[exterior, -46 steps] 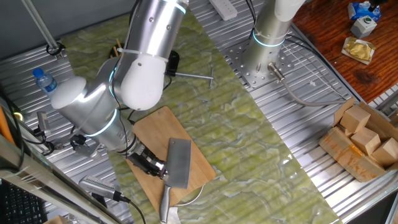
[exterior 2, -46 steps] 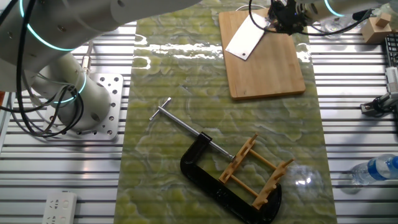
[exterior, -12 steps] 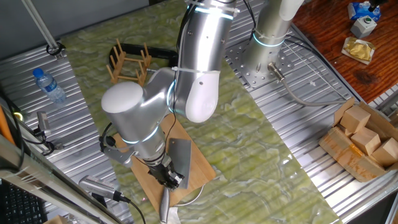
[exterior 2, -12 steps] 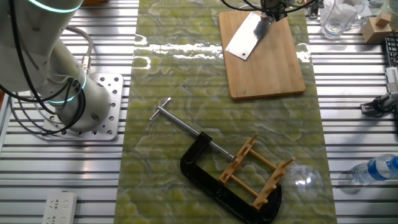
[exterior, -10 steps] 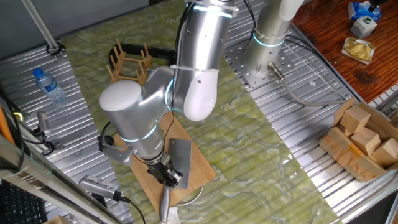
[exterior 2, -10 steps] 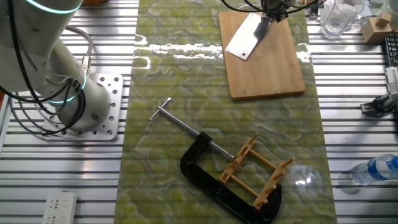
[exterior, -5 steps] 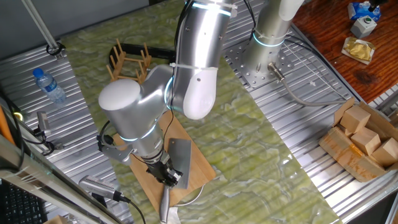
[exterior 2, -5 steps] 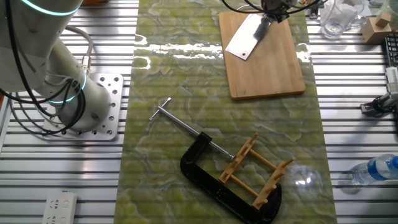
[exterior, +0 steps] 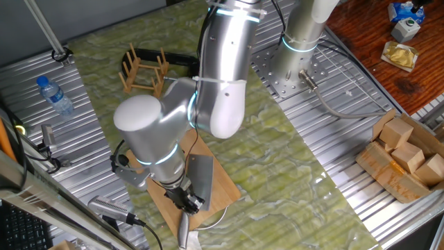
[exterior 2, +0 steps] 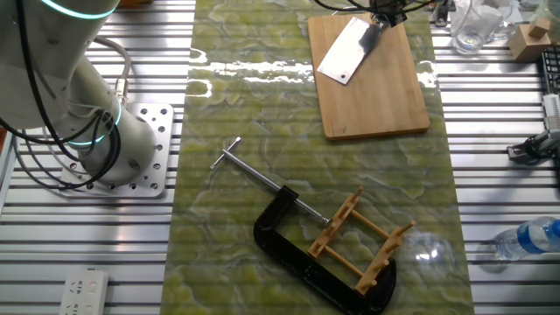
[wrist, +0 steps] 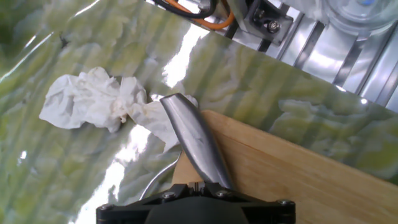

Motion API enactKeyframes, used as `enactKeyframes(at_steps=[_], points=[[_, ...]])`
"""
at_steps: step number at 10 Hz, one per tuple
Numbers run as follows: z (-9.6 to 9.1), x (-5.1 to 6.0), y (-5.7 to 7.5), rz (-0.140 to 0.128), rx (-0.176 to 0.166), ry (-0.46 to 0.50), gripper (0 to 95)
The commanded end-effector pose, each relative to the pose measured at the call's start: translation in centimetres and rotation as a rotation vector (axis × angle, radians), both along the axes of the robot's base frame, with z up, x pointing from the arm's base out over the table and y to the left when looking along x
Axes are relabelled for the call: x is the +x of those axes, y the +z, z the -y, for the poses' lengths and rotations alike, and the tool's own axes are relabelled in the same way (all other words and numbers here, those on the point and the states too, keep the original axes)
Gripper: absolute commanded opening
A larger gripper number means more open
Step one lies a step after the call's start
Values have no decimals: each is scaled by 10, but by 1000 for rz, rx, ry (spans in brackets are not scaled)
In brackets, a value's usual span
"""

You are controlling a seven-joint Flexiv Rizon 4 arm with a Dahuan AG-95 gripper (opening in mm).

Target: Put the knife on the knife rack

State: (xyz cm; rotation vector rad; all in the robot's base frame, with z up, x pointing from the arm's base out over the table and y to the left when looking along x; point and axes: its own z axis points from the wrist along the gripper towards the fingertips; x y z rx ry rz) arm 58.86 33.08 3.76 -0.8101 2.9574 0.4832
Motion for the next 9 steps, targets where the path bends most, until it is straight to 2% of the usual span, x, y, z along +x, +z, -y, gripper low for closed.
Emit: enactKeyframes(at_steps=[1,9], points=[[4,2,-1,17,-3,41,0],[23,4,-2,50,-29,149,0]])
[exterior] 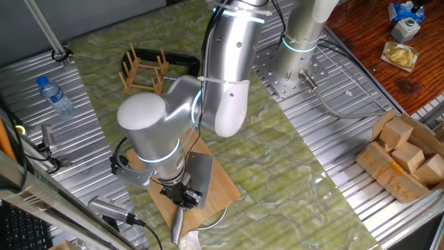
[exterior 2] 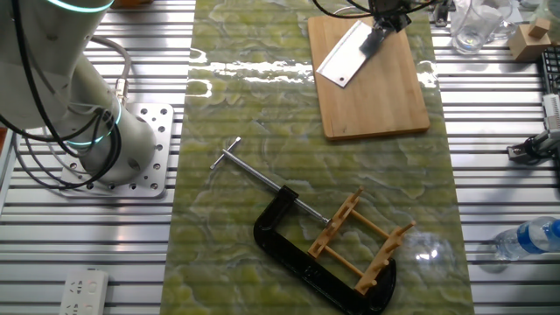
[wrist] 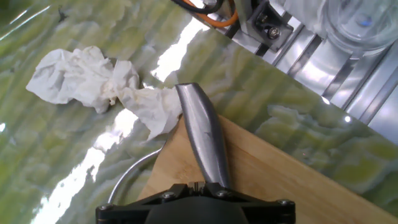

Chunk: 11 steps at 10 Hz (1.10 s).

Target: Put the knife on the knife rack

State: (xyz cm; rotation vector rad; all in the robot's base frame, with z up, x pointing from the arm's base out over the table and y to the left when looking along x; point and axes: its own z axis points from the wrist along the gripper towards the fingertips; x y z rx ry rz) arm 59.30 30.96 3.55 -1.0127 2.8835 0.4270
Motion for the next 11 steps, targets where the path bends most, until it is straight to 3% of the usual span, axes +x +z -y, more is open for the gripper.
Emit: enactKeyframes(at_steps=[1,6,9,11], points=[[5,0,1,5,-9,29,0],[16,0,2,11,-9,58,0],[7,4,2,6,8,19,0],[2,9,4,9,-20,-13,0]])
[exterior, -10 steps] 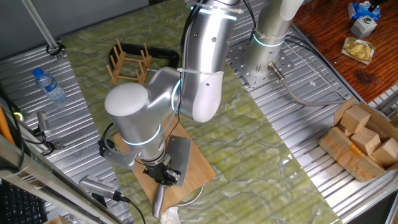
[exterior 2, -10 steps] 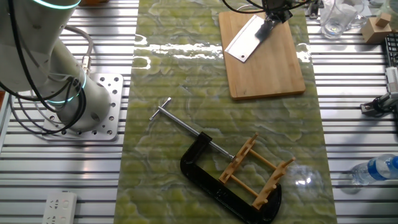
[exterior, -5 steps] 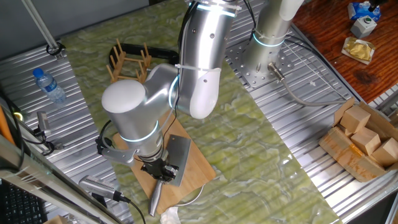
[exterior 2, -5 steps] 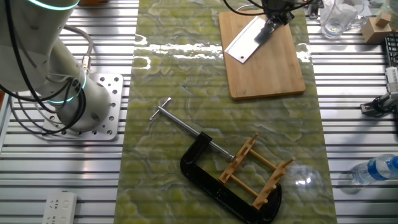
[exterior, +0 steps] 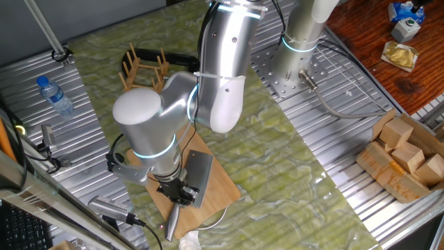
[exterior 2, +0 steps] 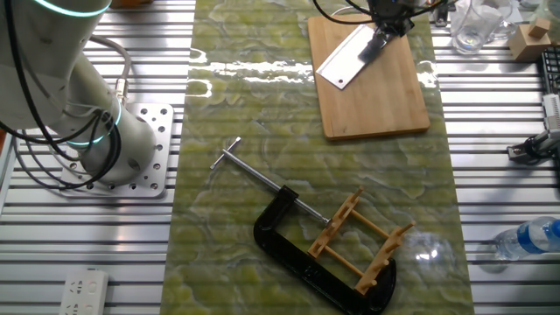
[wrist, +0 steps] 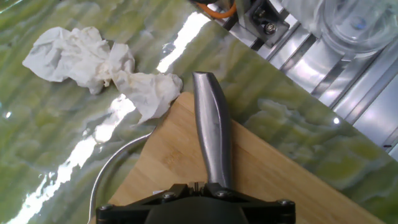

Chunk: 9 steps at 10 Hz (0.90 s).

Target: Put the knife on the knife rack

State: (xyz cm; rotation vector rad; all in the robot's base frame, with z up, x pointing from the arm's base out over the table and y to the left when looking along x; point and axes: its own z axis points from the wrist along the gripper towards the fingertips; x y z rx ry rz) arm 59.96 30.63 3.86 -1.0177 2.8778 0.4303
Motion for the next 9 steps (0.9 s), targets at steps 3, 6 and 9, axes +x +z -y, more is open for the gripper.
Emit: enactKeyframes(at_steps=[3,6,9], points=[[0,2,0,21,-92,4,0],[4,2,-3,32,-87,23,0],[8,2,-3,33,-93,38,0]])
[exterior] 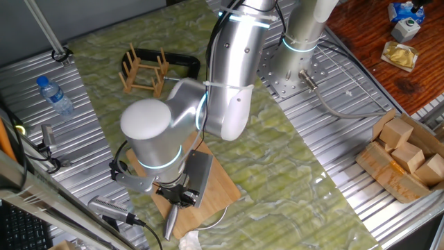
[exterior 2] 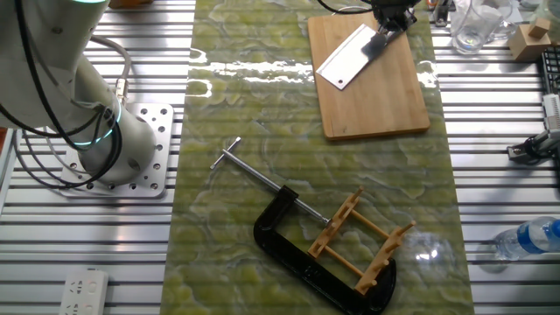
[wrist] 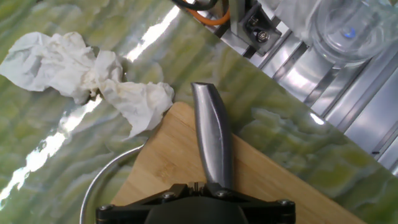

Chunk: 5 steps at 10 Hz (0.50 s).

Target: Put the knife on the knife rack

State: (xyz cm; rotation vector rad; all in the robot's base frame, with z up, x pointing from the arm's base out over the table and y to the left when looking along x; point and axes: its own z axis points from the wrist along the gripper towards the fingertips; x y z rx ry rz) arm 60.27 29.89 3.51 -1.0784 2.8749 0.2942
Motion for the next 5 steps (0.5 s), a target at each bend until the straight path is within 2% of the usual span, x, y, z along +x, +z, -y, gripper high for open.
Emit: enactKeyframes(at_steps=[1,5], points=[[3,-1,0,3,-9,15,0],[15,-1,0,5,-10,49,0]])
